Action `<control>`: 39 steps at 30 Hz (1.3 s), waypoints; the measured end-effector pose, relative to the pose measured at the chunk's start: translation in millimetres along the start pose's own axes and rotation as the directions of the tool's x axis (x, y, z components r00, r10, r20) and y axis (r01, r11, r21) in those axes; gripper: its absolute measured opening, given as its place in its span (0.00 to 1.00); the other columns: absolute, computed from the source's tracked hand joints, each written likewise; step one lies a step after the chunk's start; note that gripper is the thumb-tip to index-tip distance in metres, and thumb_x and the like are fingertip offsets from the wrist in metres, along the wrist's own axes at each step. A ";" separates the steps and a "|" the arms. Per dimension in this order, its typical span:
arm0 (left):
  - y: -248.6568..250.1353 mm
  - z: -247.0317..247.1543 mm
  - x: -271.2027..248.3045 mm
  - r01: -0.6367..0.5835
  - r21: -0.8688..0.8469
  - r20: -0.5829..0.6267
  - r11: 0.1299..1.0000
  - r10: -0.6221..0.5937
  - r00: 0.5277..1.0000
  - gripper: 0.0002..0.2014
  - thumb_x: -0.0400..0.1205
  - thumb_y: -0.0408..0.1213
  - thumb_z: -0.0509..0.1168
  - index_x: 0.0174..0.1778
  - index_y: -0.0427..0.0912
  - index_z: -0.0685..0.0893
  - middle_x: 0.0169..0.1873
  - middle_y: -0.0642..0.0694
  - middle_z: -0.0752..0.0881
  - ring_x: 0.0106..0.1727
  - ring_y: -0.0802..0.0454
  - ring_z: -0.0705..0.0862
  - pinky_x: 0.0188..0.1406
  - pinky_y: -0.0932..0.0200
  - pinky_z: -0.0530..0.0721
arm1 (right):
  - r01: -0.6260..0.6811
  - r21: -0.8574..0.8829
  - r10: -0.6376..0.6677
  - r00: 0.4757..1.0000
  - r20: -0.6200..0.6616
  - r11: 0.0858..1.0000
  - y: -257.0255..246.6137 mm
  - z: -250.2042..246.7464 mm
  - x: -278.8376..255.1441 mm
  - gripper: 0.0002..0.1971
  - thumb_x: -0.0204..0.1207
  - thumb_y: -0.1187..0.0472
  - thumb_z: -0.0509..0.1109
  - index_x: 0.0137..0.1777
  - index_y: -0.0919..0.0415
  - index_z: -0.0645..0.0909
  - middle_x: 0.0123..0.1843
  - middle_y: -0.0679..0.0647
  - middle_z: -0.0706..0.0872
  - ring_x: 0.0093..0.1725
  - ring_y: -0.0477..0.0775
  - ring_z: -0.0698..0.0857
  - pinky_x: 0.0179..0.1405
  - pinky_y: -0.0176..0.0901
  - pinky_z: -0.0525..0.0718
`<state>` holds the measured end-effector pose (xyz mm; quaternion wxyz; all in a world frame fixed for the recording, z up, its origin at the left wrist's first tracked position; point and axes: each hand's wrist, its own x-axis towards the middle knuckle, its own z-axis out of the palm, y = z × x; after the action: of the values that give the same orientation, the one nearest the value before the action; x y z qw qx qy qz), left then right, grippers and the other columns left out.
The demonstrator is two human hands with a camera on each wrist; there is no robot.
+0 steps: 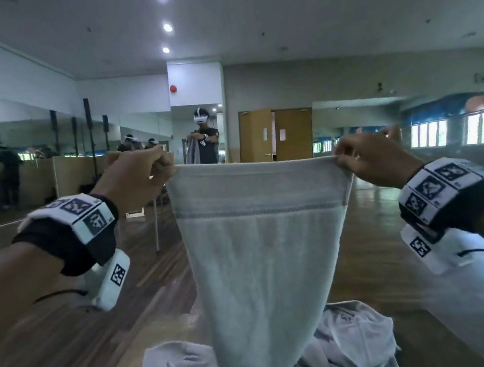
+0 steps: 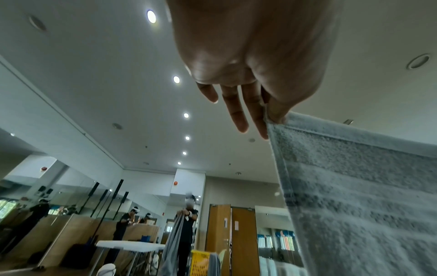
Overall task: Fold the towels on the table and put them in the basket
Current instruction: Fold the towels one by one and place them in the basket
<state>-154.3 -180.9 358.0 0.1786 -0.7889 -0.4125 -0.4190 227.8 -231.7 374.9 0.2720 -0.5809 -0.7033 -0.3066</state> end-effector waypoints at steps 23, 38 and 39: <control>-24.9 27.4 53.9 0.023 0.093 0.105 0.995 -0.033 0.994 0.06 0.80 0.36 0.66 0.48 0.37 0.84 0.41 0.41 0.86 0.36 0.49 0.81 0.31 0.59 0.77 | -0.023 -0.118 0.024 1.000 0.003 0.993 20.2 6.3 45.4 0.05 0.78 0.53 0.67 0.50 0.52 0.81 0.50 0.52 0.86 0.53 0.53 0.78 0.54 0.47 0.57; -52.4 138.1 44.3 0.128 0.006 0.017 0.992 -0.128 0.992 0.05 0.81 0.34 0.63 0.47 0.39 0.83 0.44 0.41 0.87 0.42 0.46 0.82 0.40 0.55 0.73 | -0.136 -0.069 0.136 0.991 -0.005 0.988 41.4 126.0 52.7 0.05 0.78 0.56 0.67 0.48 0.54 0.83 0.50 0.52 0.88 0.56 0.58 0.81 0.65 0.53 0.58; -54.0 144.4 39.2 0.141 0.004 0.016 0.990 -0.141 0.990 0.05 0.80 0.35 0.63 0.46 0.41 0.83 0.43 0.42 0.87 0.44 0.44 0.83 0.44 0.54 0.75 | -0.137 -0.054 0.136 0.991 -0.014 0.989 41.2 133.6 48.4 0.05 0.78 0.57 0.66 0.47 0.55 0.83 0.50 0.52 0.88 0.56 0.58 0.81 0.65 0.52 0.56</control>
<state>-111.3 -38.5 301.8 0.1463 -0.7608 -0.4695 -0.4234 256.3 -94.7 326.6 0.2799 -0.6334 -0.6517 -0.3094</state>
